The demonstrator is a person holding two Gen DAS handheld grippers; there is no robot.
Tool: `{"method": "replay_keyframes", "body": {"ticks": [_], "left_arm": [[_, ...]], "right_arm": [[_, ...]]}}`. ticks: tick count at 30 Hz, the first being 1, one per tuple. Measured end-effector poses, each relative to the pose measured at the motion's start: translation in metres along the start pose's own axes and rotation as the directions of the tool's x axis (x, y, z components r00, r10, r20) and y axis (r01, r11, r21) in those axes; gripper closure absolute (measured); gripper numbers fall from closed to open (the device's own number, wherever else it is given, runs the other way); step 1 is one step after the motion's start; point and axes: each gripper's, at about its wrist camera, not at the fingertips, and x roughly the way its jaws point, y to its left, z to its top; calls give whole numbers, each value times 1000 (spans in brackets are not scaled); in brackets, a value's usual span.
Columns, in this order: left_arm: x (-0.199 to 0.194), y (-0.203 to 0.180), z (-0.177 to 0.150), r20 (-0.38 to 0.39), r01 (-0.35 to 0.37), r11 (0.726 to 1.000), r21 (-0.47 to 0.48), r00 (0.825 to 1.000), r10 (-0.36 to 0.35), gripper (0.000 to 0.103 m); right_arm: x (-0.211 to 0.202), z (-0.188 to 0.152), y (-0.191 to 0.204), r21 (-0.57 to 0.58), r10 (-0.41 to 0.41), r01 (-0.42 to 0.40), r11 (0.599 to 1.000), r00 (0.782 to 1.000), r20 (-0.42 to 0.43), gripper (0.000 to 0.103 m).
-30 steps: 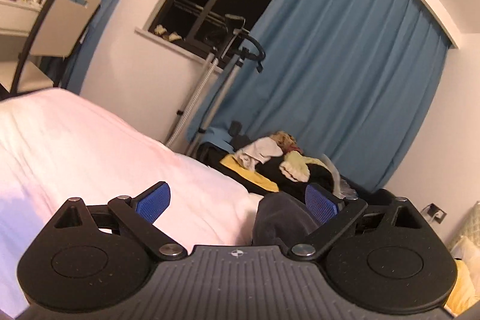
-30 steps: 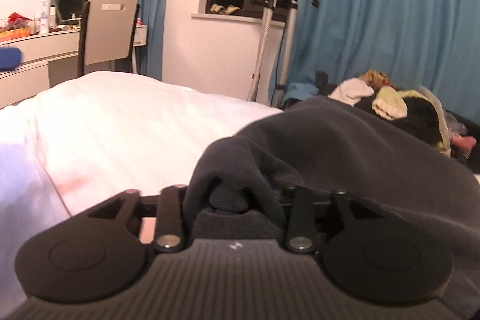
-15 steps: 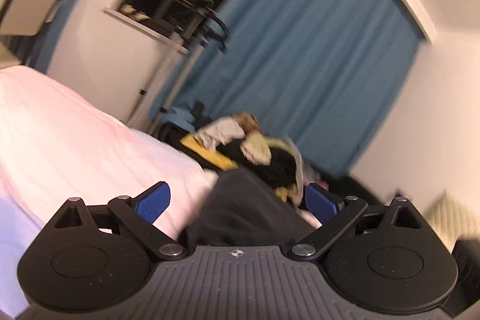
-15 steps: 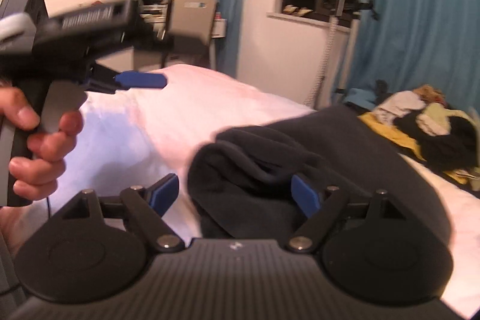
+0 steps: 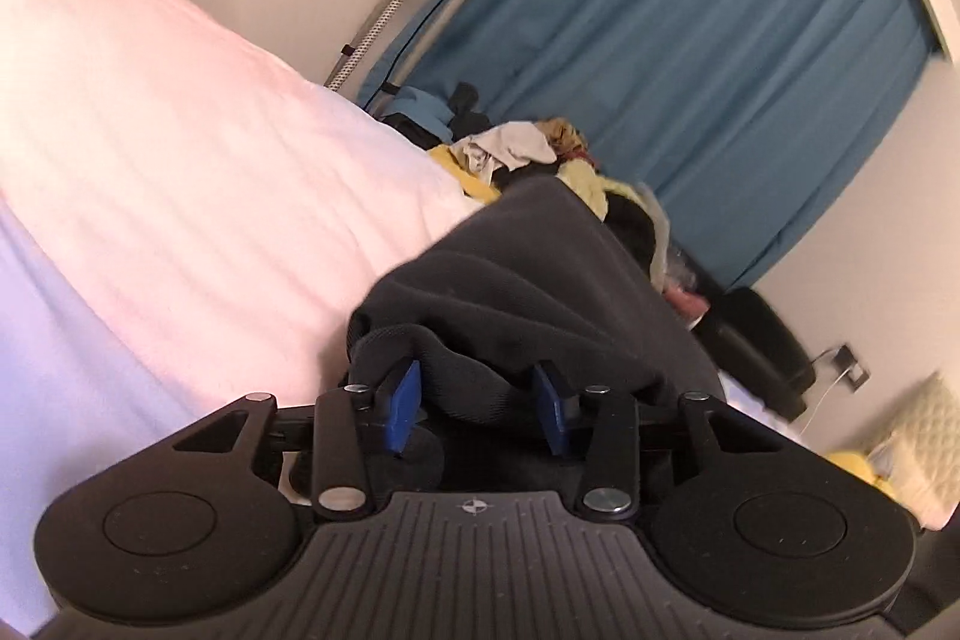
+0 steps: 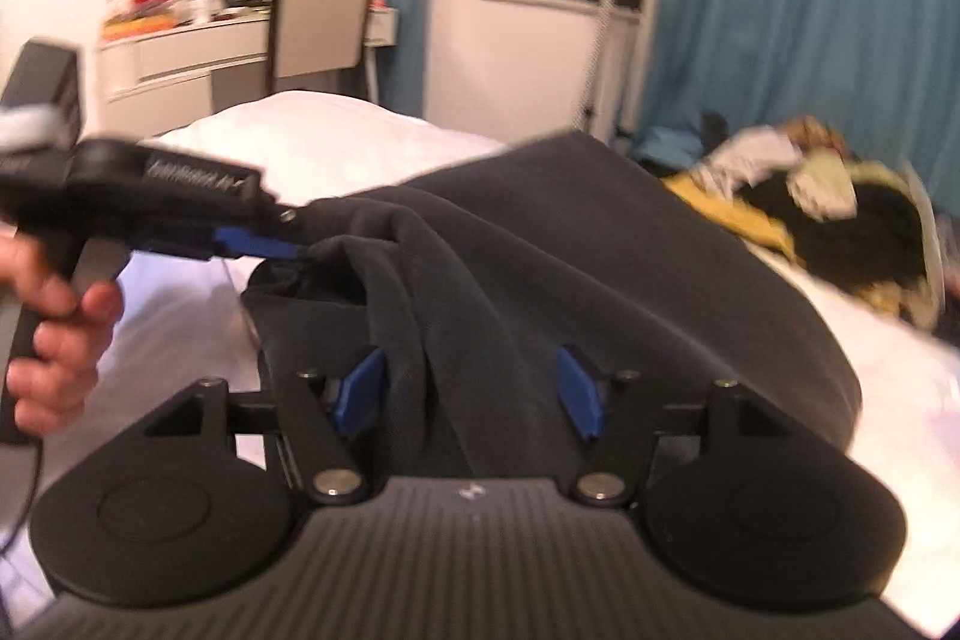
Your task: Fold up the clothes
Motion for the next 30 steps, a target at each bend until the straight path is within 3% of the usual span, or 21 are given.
{"method": "replay_keyframes", "body": {"ticks": [2, 4, 6, 8, 10, 11, 13, 17, 23, 27, 30], "left_arm": [[1, 4, 2, 10, 15, 1000, -11, 1000, -15, 57], [0, 6, 4, 21, 33, 999, -36, 999, -32, 57], [-3, 10, 6, 26, 48, 996, -70, 999, -46, 52], [-13, 13, 9, 53, 82, 990, -116, 996, -76, 40], [-32, 14, 9, 122, 133, 979, -157, 986, -114, 14], [-41, 13, 9, 147, 147, 975, -167, 982, -122, 9], [-52, 13, 10, 142, 150, 969, -196, 982, -123, 7], [-50, 24, 3, 35, 97, 949, -299, 995, -90, 3], [-32, 53, -17, -80, 20, 890, -456, 995, -64, 2], [-18, 59, -18, -59, 43, 873, -485, 995, -82, 2], [-18, 63, -18, -35, 56, 860, -507, 996, -85, 2]], "right_arm": [[12, -2, 10, -46, -22, 22, 999, 1000, 3, 59], [18, -4, 18, -73, -38, 38, 997, 999, 2, 85], [17, -5, 28, -113, -41, 42, 993, 999, 7, 86], [18, -8, 40, -199, -53, 53, 979, 999, 6, 86], [31, -18, 50, -324, -80, 64, 944, 996, -34, 87], [39, -23, 54, -366, -94, 65, 928, 994, -61, 87], [51, -29, 59, -389, -115, 68, 919, 988, -100, 86], [54, -29, 65, -419, -134, 80, 904, 986, -101, 85], [52, -24, 65, -391, -146, 94, 916, 984, -106, 84], [49, -19, 60, -363, -140, 95, 927, 985, -99, 82], [33, -9, 51, -268, -103, 86, 960, 994, -49, 71]]}}
